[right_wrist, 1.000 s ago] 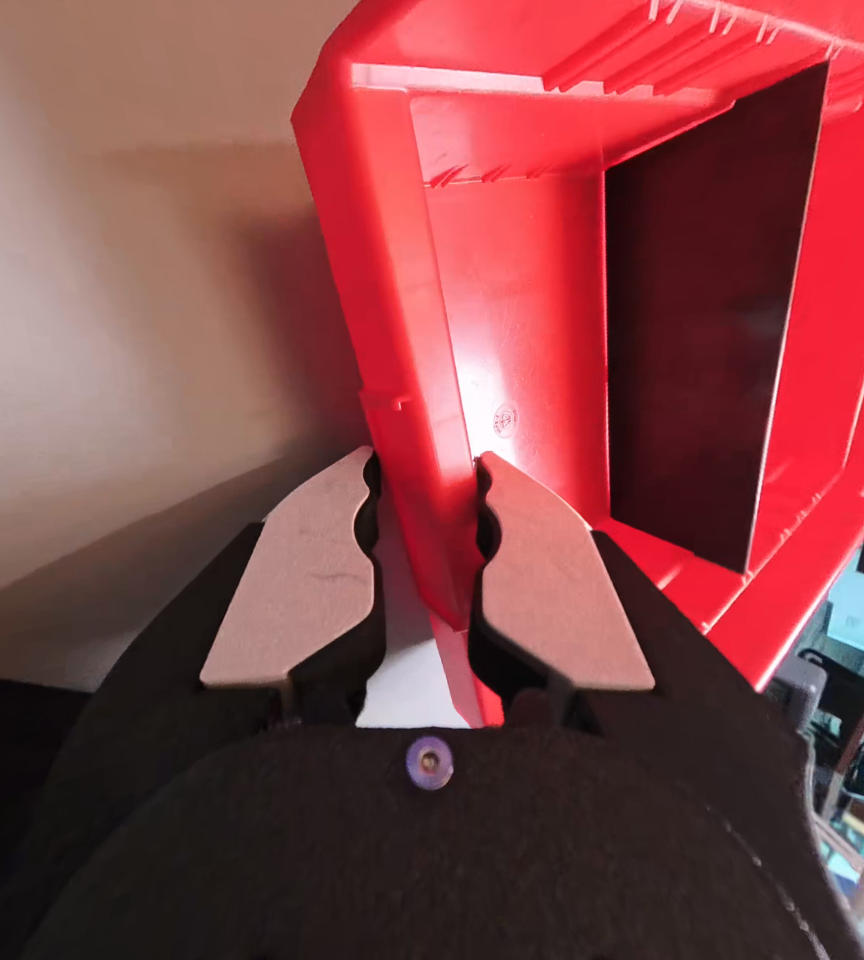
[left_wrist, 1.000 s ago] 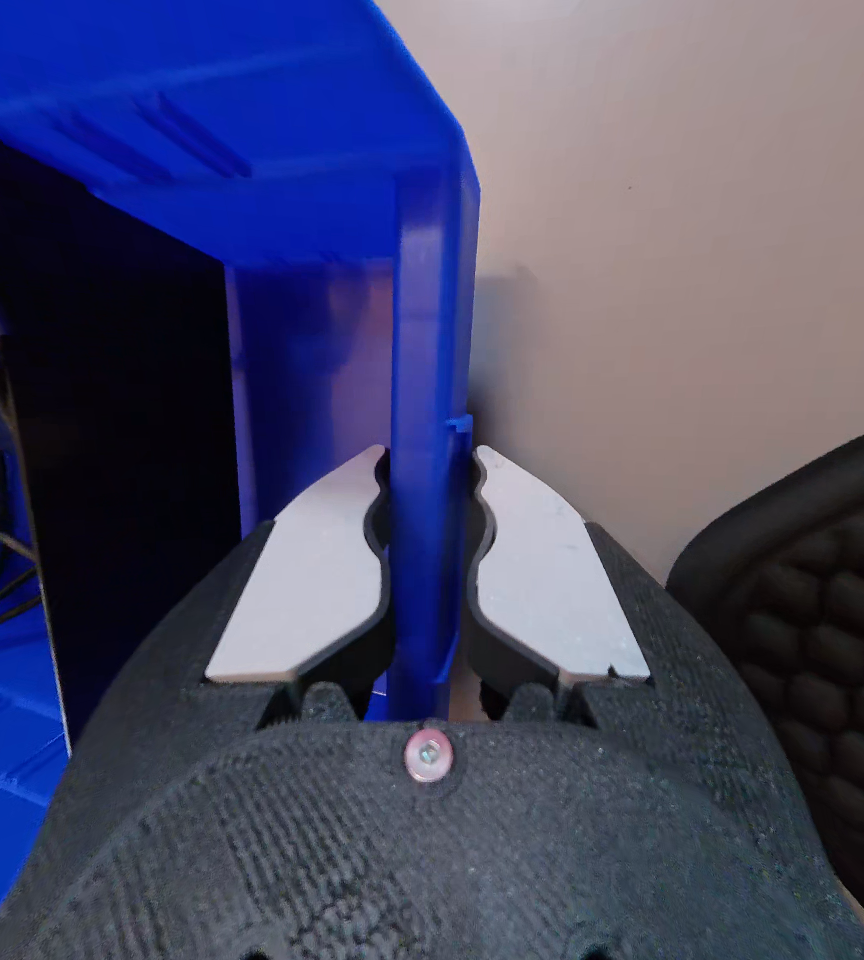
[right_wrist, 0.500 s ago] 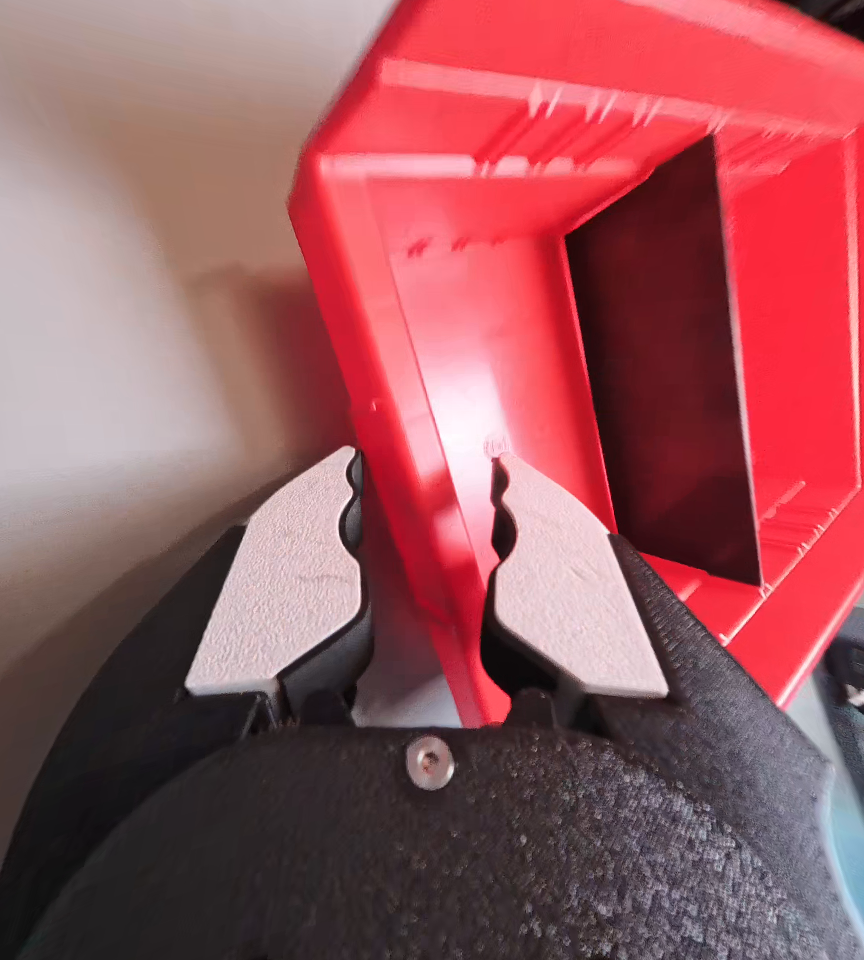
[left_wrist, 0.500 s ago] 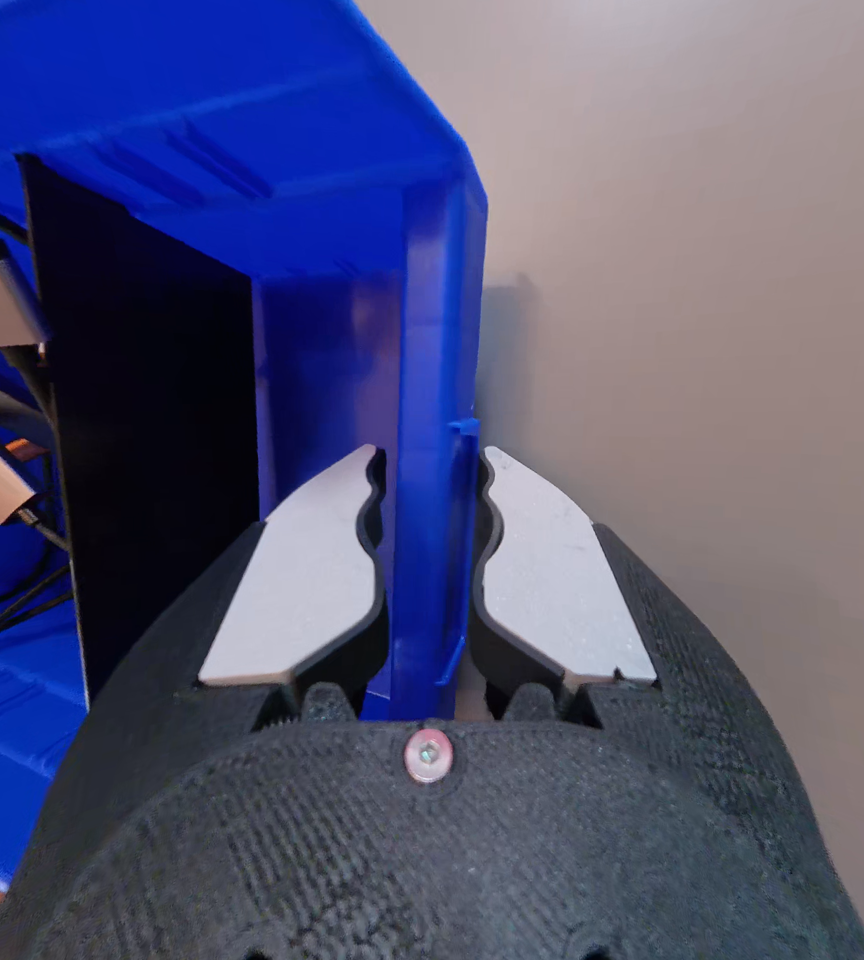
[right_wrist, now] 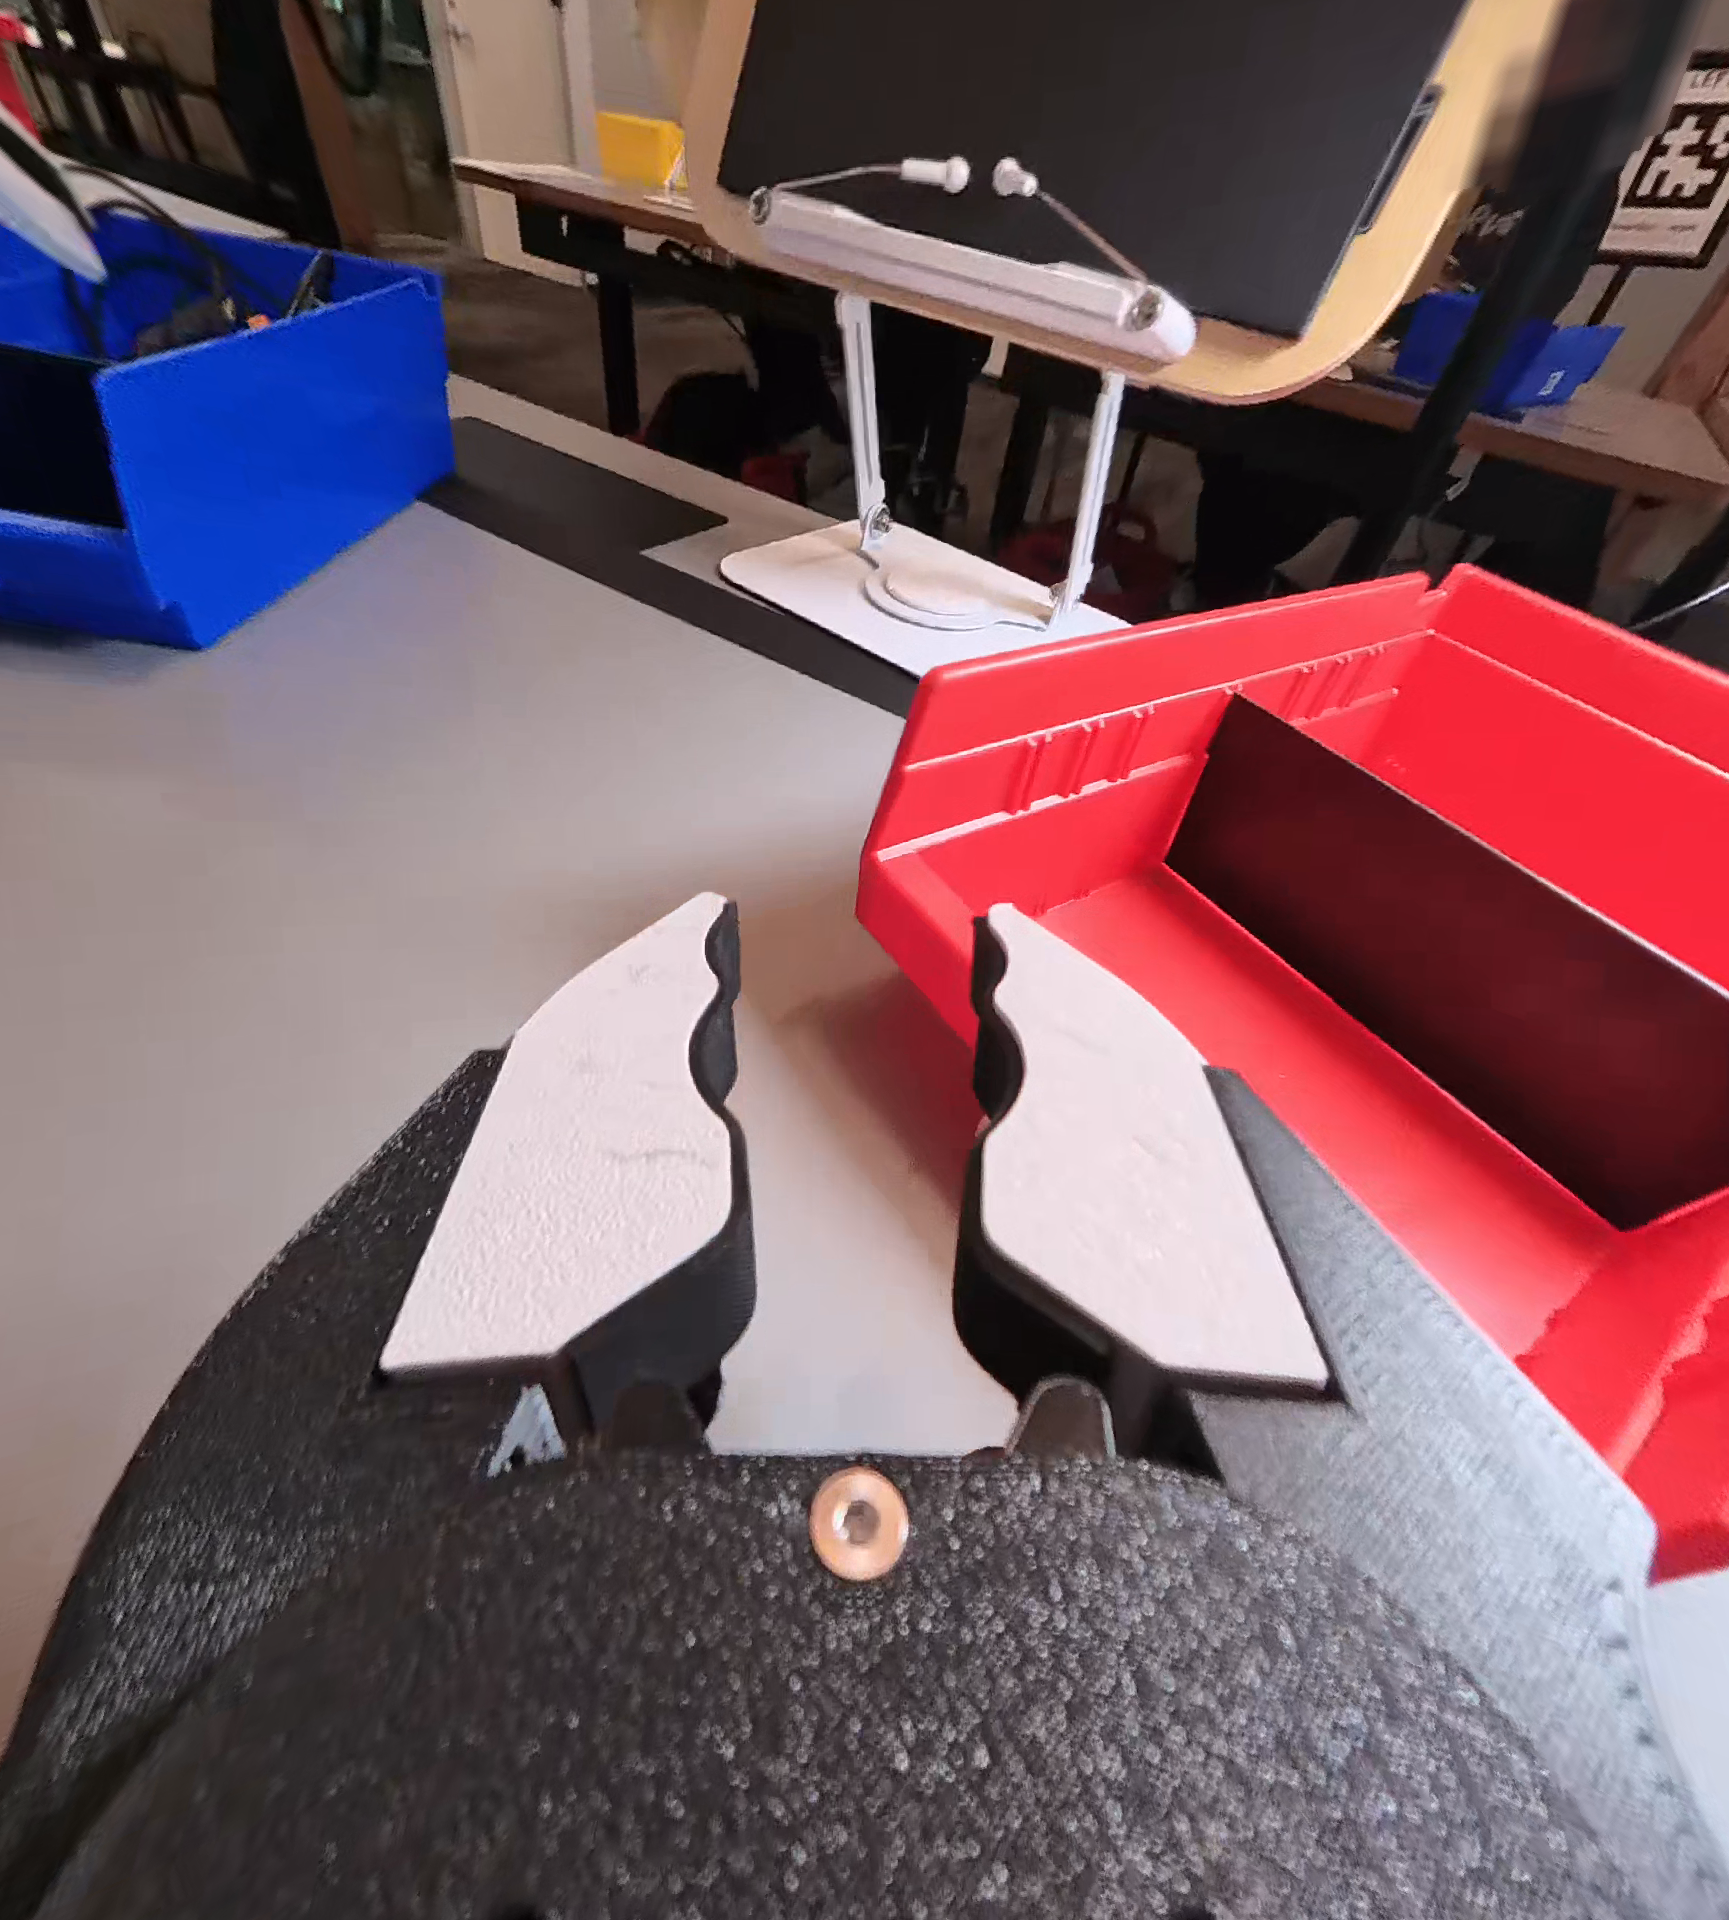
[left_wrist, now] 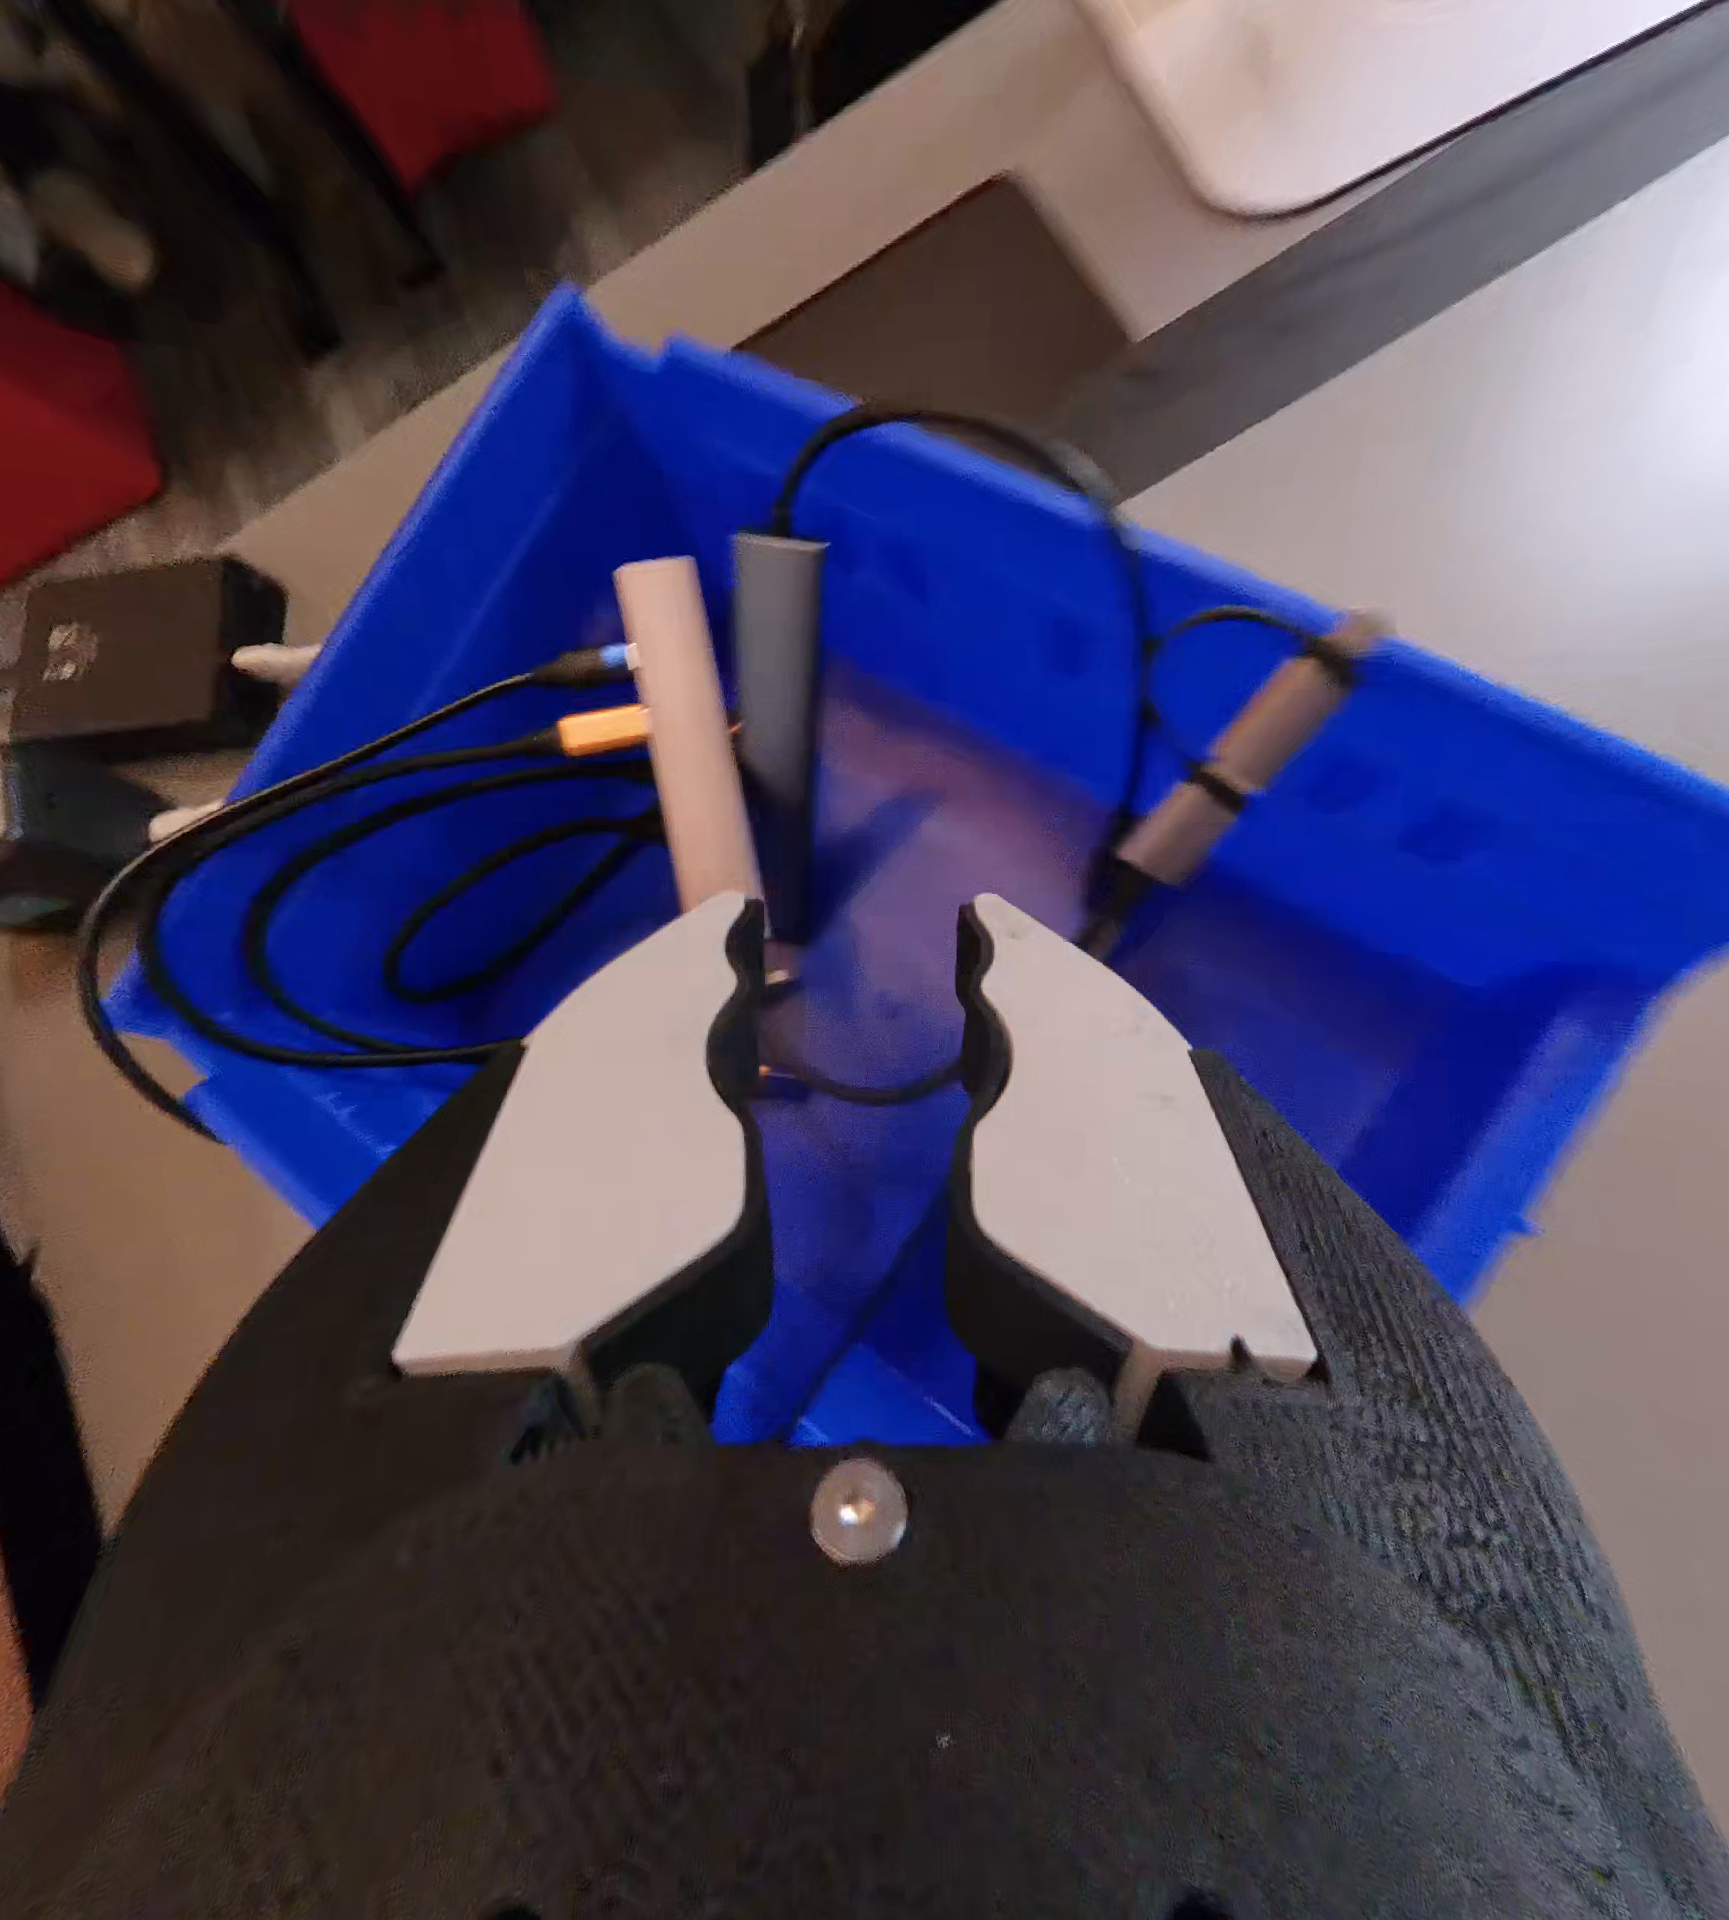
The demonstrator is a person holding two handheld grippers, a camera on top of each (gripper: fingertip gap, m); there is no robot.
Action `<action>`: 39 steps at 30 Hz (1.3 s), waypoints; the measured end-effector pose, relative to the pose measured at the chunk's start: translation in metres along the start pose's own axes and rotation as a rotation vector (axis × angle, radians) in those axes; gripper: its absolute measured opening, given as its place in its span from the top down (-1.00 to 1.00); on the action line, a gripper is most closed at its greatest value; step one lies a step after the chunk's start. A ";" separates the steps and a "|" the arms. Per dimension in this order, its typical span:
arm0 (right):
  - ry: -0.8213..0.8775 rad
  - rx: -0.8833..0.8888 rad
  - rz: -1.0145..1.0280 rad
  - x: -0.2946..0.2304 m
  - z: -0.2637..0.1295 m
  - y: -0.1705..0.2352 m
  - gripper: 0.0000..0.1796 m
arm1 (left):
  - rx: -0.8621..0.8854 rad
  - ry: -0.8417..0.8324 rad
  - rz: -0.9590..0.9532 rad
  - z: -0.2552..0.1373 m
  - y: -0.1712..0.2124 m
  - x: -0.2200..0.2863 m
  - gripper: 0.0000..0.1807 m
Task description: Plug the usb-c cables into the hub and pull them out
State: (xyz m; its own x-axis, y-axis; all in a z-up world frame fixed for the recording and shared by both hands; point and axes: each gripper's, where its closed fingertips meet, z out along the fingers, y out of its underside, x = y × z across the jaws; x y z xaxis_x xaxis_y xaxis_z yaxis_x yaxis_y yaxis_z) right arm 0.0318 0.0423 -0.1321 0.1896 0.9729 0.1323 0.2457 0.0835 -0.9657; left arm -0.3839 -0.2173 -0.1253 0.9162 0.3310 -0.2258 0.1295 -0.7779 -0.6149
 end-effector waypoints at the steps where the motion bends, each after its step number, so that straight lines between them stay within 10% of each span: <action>1: -0.004 -0.001 -0.010 -0.002 0.000 0.001 0.53 | -0.055 -0.023 -0.007 0.012 0.004 -0.009 0.58; 11: -0.088 -0.063 0.021 -0.018 0.004 0.020 0.55 | -0.401 -0.165 0.056 0.076 0.042 -0.048 0.70; 25: -0.150 0.078 0.039 -0.036 0.002 -0.028 0.57 | 0.262 -0.282 0.130 -0.105 -0.098 -0.046 0.72; 32: -0.190 0.216 -0.006 -0.050 0.006 -0.104 0.57 | 0.620 0.128 0.165 -0.184 -0.163 0.078 0.72; 39: -0.495 0.429 0.063 -0.087 -0.011 -0.176 0.59 | 0.775 1.005 0.305 -0.221 -0.148 0.276 0.72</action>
State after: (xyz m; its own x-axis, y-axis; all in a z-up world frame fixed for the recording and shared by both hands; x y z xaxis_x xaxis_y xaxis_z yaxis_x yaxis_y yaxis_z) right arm -0.0176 -0.0591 0.0290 -0.2935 0.9544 0.0536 -0.1717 0.0025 -0.9851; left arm -0.0666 -0.1290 0.0698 0.7947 -0.6067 0.0201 -0.0743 -0.1302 -0.9887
